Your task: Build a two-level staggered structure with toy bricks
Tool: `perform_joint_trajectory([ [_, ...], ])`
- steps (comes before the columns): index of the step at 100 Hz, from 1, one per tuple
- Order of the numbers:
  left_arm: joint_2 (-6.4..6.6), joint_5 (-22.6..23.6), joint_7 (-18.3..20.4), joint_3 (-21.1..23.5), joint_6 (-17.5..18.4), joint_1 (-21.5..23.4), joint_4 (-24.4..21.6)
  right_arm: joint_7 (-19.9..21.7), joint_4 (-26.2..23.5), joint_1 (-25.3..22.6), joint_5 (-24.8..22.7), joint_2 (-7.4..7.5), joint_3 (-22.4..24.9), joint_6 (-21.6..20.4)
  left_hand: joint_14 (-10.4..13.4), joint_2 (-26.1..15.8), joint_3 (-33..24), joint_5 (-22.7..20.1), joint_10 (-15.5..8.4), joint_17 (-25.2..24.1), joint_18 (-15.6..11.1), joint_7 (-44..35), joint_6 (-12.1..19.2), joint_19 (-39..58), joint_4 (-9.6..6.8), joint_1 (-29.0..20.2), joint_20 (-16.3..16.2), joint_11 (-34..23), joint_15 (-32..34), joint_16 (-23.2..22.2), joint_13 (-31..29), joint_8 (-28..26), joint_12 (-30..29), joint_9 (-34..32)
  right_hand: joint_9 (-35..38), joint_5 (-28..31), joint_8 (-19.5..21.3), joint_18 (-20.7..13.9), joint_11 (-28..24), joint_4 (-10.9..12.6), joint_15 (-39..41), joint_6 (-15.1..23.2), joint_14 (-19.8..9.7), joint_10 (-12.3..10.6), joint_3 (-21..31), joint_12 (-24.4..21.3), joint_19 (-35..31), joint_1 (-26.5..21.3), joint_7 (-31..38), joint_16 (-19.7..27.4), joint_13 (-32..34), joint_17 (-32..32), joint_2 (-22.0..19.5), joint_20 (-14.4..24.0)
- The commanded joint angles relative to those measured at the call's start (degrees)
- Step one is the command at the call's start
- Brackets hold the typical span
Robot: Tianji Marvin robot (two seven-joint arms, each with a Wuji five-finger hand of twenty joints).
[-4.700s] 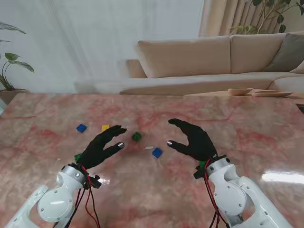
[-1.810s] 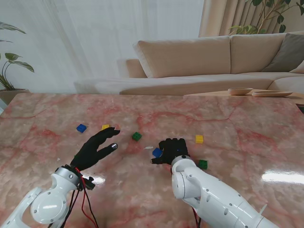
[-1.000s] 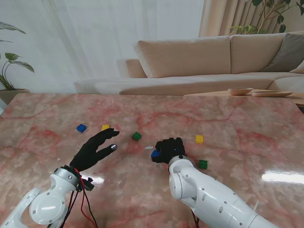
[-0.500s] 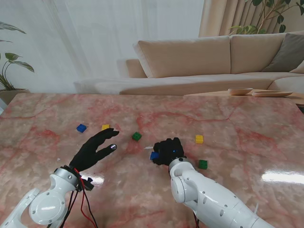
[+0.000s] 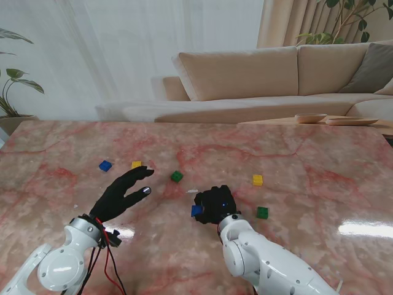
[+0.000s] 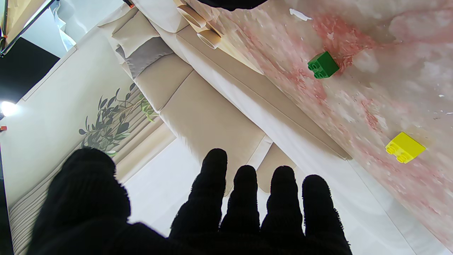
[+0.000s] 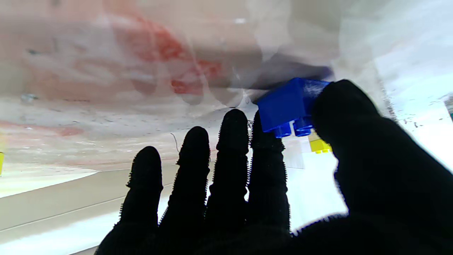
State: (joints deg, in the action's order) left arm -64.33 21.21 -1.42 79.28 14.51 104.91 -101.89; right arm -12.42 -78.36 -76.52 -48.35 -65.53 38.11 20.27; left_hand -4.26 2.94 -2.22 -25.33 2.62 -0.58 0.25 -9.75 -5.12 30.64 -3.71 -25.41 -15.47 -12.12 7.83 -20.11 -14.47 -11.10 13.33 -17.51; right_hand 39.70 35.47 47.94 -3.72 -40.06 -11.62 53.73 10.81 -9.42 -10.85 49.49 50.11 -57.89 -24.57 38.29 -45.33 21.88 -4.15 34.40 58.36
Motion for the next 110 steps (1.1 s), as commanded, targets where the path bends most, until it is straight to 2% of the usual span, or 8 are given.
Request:
perform_joint_trajectory([
  [1,0.00,0.2,-0.3,-0.2,0.1,0.4,0.0,0.7,-0.2,-1.2,-0.2,0.01,-0.4,0.0,2.9,-2.2,-0.1,-0.8,-1.6,-0.7,-1.9,0.5,-0.5,-2.1,0.03,-0.4,0.4,0.8,-1.2,0.7,2.0,0.6,-0.5,-0.4,1.0,2.6,-1.2,-1.3,0.6,-1.8,0.7,3.1,-1.9,-1.2,2.2,-0.9,-1.0,-1.6,2.4,-0.9,1.2,0.7,-0.3,-0.3],
  [20,0.00,0.4,-0.4,-0.3,0.1,0.4,-0.1,1.1,-0.9,-1.7,-0.5,0.32,-0.2,-1.2,2.9,-2.1,-0.1,-0.8,-1.5,-0.7,-1.9,0.4,-0.4,-2.1,0.02,-0.5,0.4,0.8,-1.2,0.7,2.0,0.5,-0.4,-0.5,0.4,2.3,-1.6,-1.3,1.2,-1.6,0.2,2.7,-1.6,-1.1,1.8,-1.0,-0.7,-0.8,1.9,-0.7,0.8,1.1,-1.0,-0.3],
  [27,0.05,0.4,-0.2,-0.3,0.2,0.3,0.0,1.4,-1.0,-1.7,-0.8,0.50,-0.2,-1.7,2.9,-2.2,-0.2,-0.8,-1.5,-0.7,-1.9,0.5,-0.4,-2.1,0.03,-0.5,0.4,0.8,-1.2,0.7,2.0,0.5,-0.5,-0.4,-0.5,1.7,-1.4,-1.4,1.8,-0.5,-0.4,2.0,-1.5,-0.9,0.5,-1.2,-0.3,0.2,0.4,-0.5,0.0,1.6,-2.0,-0.4],
  [38,0.10,0.6,-0.1,-0.4,0.4,0.2,0.0,2.2,-1.3,-1.7,-1.2,0.80,-0.1,-2.0,2.9,-2.1,-0.2,-0.8,-1.5,-0.7,-1.9,0.4,-0.4,-2.1,0.04,-0.6,0.4,0.8,-1.2,0.7,2.0,0.5,-0.4,-0.4,-2.5,1.5,1.6,-1.5,2.3,4.4,-1.1,0.1,-1.3,-0.5,-2.0,-1.3,0.4,2.0,-4.4,-0.3,-1.5,2.5,-3.5,-0.1],
  [47,0.13,0.6,0.0,-0.4,0.5,0.1,0.1,3.1,-1.9,-1.9,-1.4,1.03,0.0,-2.0,2.9,-2.1,-0.2,-0.9,-1.5,-0.7,-1.8,0.3,-0.5,-2.0,0.04,-0.7,0.4,0.7,-1.2,0.7,1.9,0.5,-0.4,-0.5,-3.9,0.3,1.8,-1.5,3.0,5.5,-1.6,-1.1,-1.3,-0.1,-3.0,-1.8,1.0,2.8,-6.8,-0.1,-2.4,2.9,-4.0,-0.2],
  [77,0.13,0.9,0.0,-0.4,0.5,0.0,0.2,3.5,-2.1,-2.0,-1.6,1.17,0.2,-2.0,3.0,-2.1,-0.2,-0.8,-1.5,-0.7,-1.8,0.3,-0.4,-2.0,0.10,-0.6,0.4,0.8,-1.2,0.7,1.9,0.5,-0.4,-0.5,-12.3,-6.8,0.5,-2.1,5.7,6.7,-3.4,-5.5,-0.8,1.8,-10.1,-4.2,3.1,4.3,-14.4,0.7,-7.6,5.2,-4.4,0.0],
  [92,0.13,0.9,-0.1,-0.4,0.6,-0.1,0.2,3.5,-2.5,-2.3,-2.0,1.31,0.7,-2.5,2.8,-2.0,-0.2,-0.8,-0.7,-0.7,-1.9,0.3,-0.5,-2.0,0.11,-0.7,0.4,0.9,-1.2,0.7,1.9,0.5,-0.4,-0.4,-17.2,-10.3,-1.5,-2.1,8.1,7.1,-5.2,-7.7,-0.4,3.0,-11.6,-6.4,5.4,5.5,-19.1,1.9,-10.5,6.6,-4.7,-0.7],
  [110,0.15,1.1,0.0,-0.4,0.7,-0.2,0.3,3.3,-4.4,-3.6,-2.7,1.50,2.5,-2.8,2.9,-2.0,-0.2,-0.8,-1.5,-0.7,-1.8,0.4,-0.5,-2.0,0.11,-0.7,0.4,0.8,-1.2,0.7,2.0,0.5,-0.4,-0.5,-20.6,-12.1,-3.3,-2.1,10.8,7.2,-7.8,-9.2,0.1,4.3,-12.5,-9.4,7.9,7.4,-21.8,3.5,-13.0,7.9,-5.5,-1.6],
])
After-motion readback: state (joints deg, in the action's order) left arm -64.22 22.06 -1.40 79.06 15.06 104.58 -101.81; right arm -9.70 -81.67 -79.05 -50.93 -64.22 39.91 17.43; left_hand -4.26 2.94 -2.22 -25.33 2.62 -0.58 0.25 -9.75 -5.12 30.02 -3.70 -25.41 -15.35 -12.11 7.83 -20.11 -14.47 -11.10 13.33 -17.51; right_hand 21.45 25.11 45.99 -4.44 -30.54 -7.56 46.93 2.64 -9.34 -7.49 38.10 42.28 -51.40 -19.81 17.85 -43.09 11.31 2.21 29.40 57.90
